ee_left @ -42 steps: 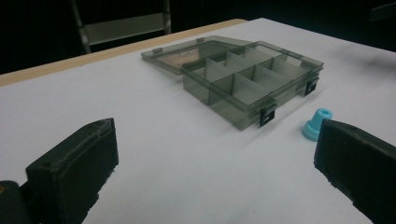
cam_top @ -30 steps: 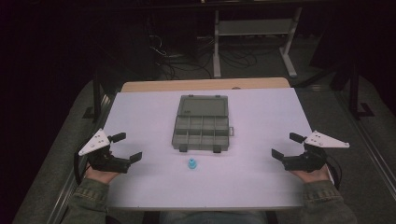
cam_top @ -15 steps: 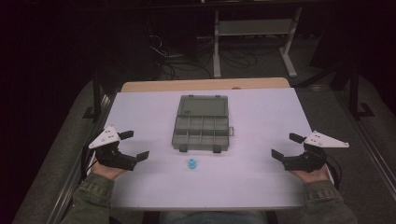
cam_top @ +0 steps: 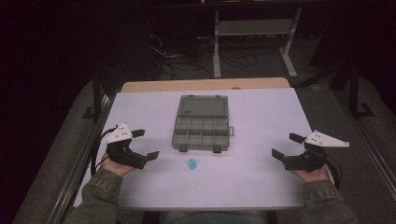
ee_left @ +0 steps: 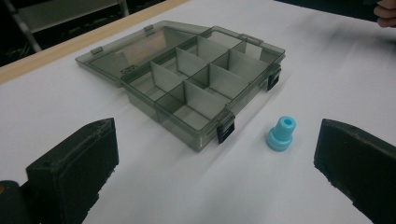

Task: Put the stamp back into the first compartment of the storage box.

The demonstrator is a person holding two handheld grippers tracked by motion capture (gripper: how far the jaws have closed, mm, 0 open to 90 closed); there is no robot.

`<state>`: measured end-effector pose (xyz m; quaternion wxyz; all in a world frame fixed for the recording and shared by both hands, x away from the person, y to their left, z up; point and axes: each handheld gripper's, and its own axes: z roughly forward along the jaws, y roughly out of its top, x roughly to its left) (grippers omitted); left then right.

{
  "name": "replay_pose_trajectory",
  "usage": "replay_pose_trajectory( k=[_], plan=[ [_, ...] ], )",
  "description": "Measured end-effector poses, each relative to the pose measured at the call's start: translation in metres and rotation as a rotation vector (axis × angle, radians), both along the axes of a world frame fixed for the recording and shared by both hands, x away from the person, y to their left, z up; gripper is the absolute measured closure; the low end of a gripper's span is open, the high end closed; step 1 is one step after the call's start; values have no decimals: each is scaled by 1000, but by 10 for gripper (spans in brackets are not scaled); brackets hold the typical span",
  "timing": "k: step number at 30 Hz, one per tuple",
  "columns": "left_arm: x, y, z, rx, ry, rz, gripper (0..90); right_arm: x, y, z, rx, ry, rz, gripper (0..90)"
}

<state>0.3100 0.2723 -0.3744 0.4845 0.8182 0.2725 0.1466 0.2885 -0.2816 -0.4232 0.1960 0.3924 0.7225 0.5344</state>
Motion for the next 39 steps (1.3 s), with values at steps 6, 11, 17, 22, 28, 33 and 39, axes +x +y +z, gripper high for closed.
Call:
replay_pose_trajectory(
  k=[6,11,17,22,28,33,39],
  plan=[
    [5,-10,-1,13,13,-22,0,0,1,0,-2,-2,5,0],
    [10,-20,-4,32,23,-47,0,0,0,0,0,4,6,0],
    [13,-32,-7,53,37,-78,0,0,1,0,-1,6,10,0],
    [15,-41,-9,73,48,-100,0,0,1,0,-1,6,13,0],
    [18,-56,-13,96,67,-141,1,0,1,0,-3,4,18,0],
    [19,-64,-17,106,88,-160,2,0,2,0,-7,1,22,0],
    [21,-71,-21,125,107,-183,2,0,2,0,-8,0,26,0]
  ],
)
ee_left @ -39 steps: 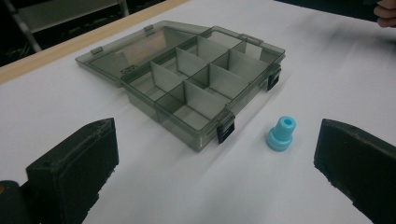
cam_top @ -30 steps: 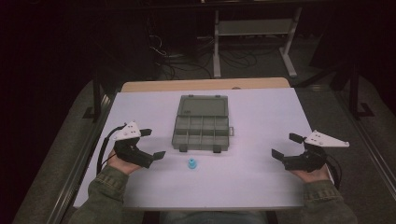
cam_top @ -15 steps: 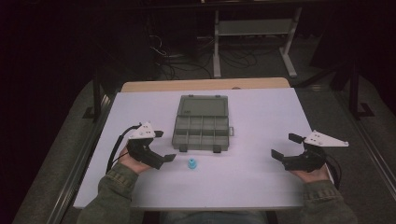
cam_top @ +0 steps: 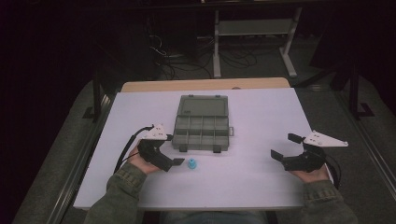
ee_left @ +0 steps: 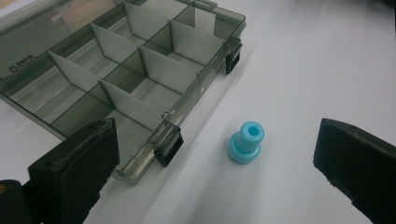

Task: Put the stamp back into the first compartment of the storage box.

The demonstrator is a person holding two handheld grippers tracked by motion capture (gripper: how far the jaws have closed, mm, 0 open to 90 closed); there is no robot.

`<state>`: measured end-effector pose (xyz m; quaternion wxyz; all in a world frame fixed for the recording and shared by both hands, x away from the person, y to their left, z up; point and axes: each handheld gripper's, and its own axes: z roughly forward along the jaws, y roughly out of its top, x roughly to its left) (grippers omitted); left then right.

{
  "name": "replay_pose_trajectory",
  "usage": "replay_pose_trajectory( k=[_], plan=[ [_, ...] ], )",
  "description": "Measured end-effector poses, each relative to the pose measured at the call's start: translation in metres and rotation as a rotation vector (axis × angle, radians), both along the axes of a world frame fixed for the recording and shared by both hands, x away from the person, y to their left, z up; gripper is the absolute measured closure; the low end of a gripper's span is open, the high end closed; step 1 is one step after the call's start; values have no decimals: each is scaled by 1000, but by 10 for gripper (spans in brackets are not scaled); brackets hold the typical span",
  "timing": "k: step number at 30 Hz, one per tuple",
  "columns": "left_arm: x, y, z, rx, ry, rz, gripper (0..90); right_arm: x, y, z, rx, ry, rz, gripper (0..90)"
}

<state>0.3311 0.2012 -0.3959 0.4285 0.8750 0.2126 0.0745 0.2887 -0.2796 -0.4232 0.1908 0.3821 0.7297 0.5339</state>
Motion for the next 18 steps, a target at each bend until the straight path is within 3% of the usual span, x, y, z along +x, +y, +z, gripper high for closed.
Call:
replay_pose_trajectory(
  k=[13,18],
  plan=[
    [3,-11,-8,55,25,-42,48,0,1,0,-1,-1,4,0],
    [3,-16,-11,50,38,-51,67,0,1,0,-1,1,5,0]
  ],
)
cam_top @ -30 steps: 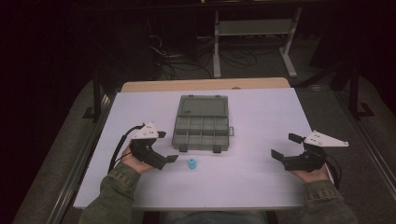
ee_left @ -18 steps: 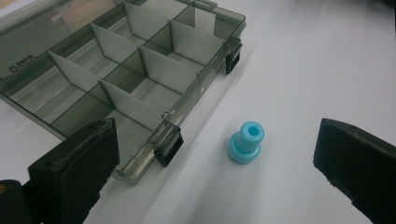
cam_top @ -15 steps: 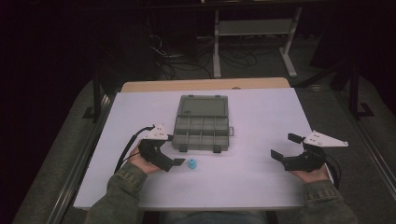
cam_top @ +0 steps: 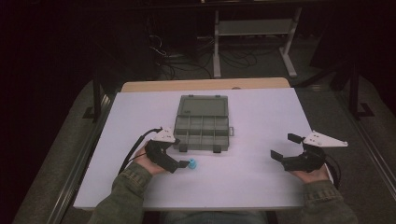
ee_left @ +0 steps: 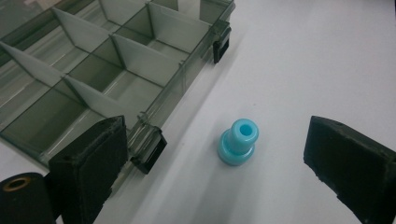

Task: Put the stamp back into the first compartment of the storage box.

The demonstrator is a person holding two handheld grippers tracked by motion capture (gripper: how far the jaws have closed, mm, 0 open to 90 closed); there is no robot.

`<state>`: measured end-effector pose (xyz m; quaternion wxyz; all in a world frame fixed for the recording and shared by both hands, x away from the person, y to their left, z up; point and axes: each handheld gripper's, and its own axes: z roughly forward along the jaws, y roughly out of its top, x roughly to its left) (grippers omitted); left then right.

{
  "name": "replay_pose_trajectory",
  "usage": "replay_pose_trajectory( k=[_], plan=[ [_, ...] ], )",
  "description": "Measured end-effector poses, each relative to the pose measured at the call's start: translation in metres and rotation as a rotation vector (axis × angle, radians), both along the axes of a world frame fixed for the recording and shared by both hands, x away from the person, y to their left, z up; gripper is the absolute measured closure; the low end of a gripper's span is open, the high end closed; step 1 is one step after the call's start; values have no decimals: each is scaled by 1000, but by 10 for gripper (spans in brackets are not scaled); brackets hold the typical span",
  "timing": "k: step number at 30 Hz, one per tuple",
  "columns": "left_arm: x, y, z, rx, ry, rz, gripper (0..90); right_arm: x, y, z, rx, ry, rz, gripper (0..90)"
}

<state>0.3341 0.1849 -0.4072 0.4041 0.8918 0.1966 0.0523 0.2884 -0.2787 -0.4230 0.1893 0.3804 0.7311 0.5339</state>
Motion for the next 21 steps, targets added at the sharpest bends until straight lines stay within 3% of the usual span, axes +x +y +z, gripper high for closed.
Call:
replay_pose_trajectory(
  k=[10,16,21],
  plan=[
    [1,-7,-5,7,18,-29,141,0,1,0,-3,1,4,0],
    [0,-14,-9,58,18,-54,152,0,1,0,-3,4,5,0],
    [0,-18,-13,70,27,-65,169,0,1,0,-5,3,6,0]
  ],
)
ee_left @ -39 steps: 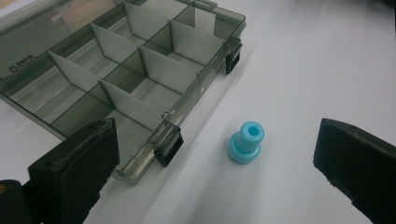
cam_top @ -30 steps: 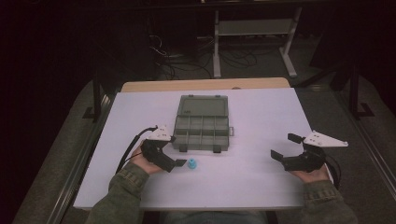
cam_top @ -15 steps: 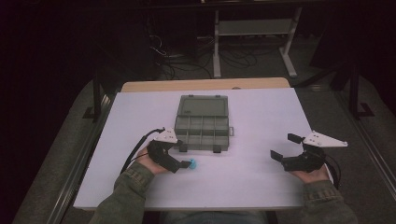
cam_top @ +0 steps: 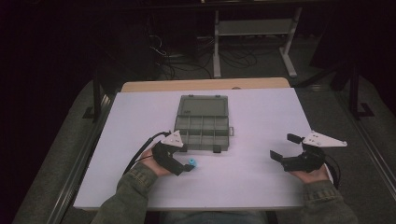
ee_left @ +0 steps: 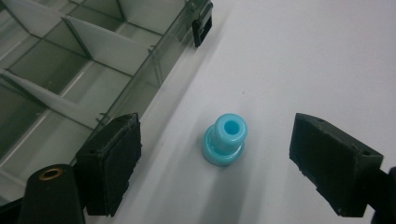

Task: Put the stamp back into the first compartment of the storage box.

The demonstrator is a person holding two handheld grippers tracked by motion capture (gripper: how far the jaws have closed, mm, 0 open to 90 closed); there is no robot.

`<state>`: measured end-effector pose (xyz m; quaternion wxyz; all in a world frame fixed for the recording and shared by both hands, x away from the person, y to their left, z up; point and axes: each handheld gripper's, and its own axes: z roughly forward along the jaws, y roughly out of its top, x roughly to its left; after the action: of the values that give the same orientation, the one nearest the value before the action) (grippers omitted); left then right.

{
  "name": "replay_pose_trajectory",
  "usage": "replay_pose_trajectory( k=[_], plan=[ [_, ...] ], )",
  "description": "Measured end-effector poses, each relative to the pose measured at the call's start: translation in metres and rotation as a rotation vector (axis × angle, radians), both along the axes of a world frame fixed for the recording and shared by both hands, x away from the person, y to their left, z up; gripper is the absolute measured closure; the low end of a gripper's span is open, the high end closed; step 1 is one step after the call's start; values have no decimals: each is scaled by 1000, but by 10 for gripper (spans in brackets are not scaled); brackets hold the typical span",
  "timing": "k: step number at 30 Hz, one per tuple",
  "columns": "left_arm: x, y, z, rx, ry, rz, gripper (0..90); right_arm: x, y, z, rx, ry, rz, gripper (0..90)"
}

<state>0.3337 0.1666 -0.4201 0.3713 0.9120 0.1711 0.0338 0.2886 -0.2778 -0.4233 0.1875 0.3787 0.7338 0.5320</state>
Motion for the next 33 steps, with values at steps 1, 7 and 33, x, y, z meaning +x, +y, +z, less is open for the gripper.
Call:
replay_pose_trajectory(
  k=[1,7,33],
  plan=[
    [0,-1,-1,5,6,-2,169,0,0,0,0,1,0,0],
    [-1,-3,-2,-5,8,-19,279,0,0,0,-1,-2,3,0],
    [0,-4,-4,-17,23,-66,723,-3,0,3,-19,-27,-11,0]
  ],
)
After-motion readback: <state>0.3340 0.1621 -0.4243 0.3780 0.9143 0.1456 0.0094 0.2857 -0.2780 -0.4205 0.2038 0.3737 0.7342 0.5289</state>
